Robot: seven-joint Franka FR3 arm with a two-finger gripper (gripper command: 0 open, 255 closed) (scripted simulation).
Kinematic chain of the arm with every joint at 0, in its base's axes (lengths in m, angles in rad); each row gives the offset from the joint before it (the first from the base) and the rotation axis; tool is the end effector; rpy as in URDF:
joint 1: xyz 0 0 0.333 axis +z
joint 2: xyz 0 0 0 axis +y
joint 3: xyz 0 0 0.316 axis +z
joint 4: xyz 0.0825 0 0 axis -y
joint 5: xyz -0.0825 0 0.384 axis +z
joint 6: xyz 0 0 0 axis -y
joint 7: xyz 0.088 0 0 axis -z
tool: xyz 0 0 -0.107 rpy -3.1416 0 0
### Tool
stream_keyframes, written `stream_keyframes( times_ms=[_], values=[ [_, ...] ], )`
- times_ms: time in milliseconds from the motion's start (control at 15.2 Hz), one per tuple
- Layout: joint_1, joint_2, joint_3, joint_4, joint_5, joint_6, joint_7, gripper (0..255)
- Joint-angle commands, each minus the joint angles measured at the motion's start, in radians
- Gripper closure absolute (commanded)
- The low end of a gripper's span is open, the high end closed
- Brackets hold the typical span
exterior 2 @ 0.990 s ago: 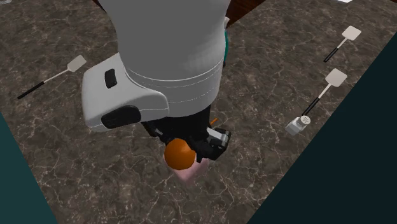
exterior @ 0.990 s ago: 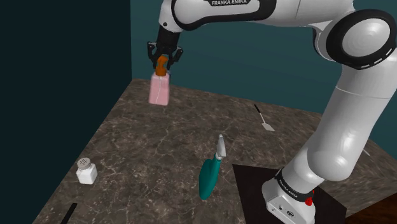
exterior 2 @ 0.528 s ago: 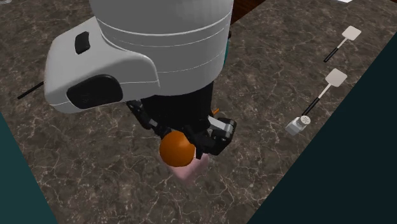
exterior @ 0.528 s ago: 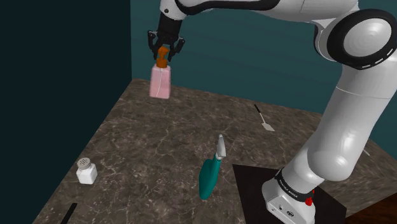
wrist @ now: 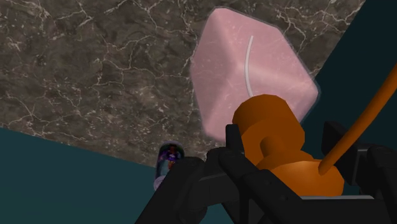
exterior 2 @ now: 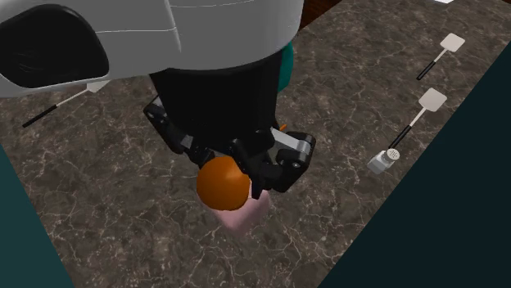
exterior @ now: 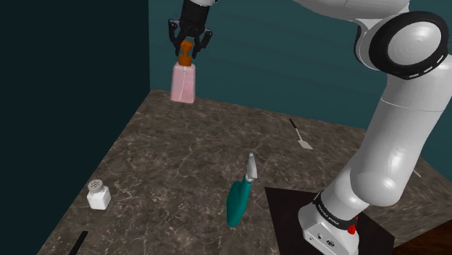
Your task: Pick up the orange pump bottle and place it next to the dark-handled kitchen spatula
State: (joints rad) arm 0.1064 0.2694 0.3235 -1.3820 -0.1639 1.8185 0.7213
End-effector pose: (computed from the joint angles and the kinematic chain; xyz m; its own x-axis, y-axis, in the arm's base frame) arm 0.6119 0.2345 0.5839 0.9415 -0.2808 0.1864 -0.2745 -0.9598 -0.0590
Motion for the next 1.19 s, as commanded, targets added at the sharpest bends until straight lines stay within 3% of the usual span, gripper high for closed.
stream_keyframes(
  times_ms=[0, 660, 1122],
  values=[
    [0.002, 0.001, 0.001, 0.03, 0.0, -0.029, -0.002, 255],
    [0.028, 0.06, 0.003, 0.252, -0.019, -0.195, -0.008, 255],
    [0.069, 0.147, 0.001, 0.487, -0.05, -0.344, -0.015, 255]
  ],
)
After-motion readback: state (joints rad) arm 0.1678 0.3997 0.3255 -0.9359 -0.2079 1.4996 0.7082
